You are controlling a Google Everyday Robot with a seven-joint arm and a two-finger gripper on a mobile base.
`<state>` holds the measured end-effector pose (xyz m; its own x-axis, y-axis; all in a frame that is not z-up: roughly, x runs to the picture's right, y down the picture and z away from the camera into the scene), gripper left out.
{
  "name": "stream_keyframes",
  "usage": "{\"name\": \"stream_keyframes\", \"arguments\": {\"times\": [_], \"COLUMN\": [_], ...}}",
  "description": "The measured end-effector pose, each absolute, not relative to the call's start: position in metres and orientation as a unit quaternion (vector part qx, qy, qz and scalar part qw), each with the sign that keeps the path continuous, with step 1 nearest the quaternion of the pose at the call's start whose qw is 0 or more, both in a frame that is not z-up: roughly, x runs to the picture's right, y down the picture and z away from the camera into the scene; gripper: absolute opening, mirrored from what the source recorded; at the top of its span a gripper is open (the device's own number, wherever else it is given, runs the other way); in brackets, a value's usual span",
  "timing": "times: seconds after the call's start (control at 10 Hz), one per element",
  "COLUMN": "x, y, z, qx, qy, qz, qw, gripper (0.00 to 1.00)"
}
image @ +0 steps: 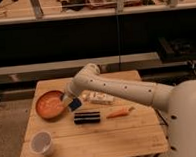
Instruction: Place the white sponge in the ceramic bowl
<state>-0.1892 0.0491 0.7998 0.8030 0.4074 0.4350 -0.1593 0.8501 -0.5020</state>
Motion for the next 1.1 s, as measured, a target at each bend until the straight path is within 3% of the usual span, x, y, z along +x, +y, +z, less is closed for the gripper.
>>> {"name": "stream_keyframes", "arguments": {"times": [1.1], "x": [-0.251], "y": [0.025], "z": [0.832], "qx": [-0.237], "qy": [-0.289], "qz": [0.121], "qw": [0.919], "gripper": [0.0]}}
